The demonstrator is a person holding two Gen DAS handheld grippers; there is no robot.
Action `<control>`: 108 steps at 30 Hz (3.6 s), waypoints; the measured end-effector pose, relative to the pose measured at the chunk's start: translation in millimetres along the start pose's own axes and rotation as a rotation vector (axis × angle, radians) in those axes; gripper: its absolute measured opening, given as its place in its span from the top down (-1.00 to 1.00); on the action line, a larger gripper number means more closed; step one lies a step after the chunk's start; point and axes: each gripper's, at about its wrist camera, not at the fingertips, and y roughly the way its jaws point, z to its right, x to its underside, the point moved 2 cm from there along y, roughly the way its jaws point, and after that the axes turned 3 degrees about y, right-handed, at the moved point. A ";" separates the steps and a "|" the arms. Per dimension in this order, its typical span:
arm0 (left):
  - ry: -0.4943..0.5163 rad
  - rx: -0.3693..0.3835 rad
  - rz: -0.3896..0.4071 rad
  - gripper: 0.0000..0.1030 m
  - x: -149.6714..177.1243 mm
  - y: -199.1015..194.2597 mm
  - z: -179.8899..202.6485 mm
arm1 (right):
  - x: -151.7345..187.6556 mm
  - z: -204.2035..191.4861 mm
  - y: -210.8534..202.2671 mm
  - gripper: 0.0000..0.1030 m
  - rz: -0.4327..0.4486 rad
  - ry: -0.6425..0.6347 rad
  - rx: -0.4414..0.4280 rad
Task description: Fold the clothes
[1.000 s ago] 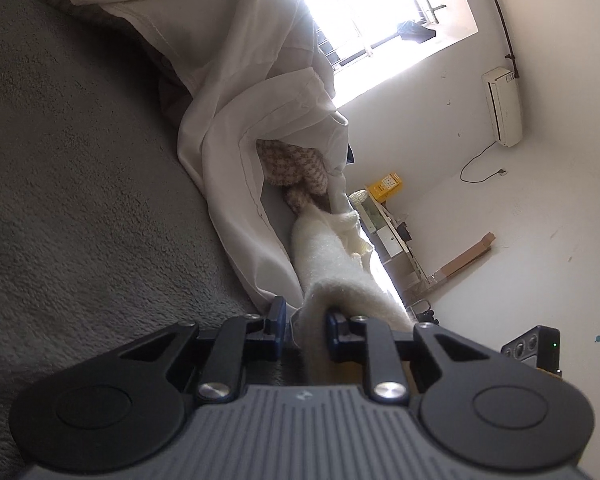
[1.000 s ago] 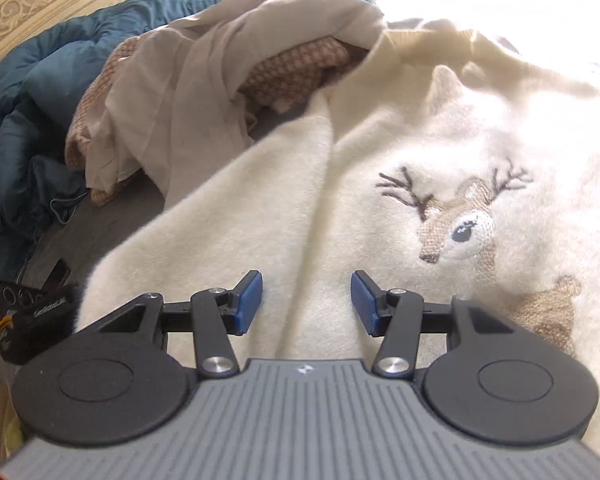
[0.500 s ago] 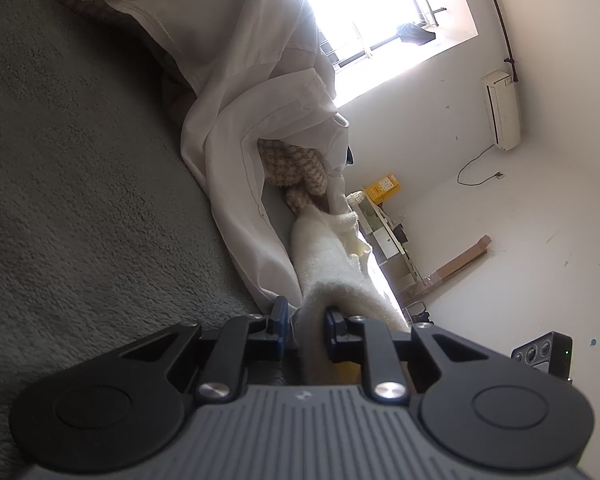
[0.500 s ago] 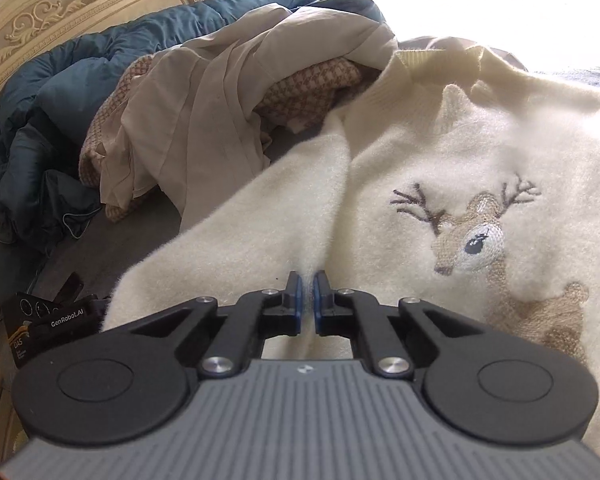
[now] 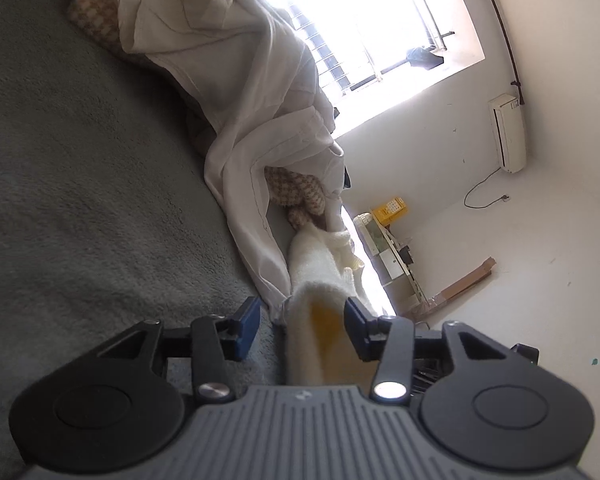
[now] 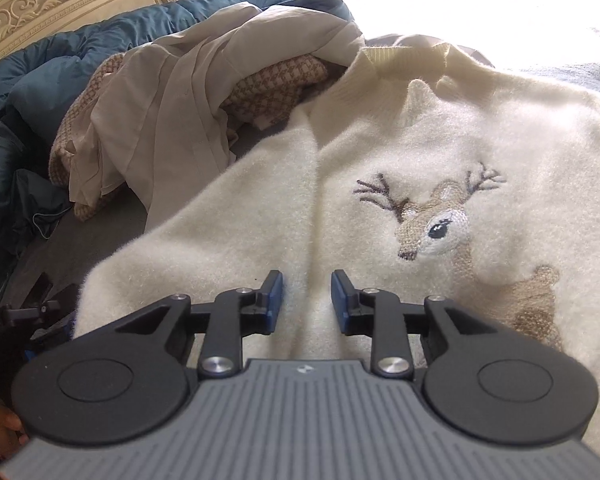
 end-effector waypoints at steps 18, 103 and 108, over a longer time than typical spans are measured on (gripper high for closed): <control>0.153 -0.066 -0.146 0.15 147.6 -92.0 98.8 | 143.2 -26.8 -106.6 0.37 -0.150 0.034 -0.198; 0.280 -0.114 -0.218 0.71 198.0 -112.9 96.0 | 200.6 -18.3 -144.7 0.58 -0.063 0.030 -0.239; 0.261 -0.133 -0.188 0.83 194.7 -123.5 97.0 | 207.0 -28.7 -147.6 0.58 -0.038 0.004 -0.266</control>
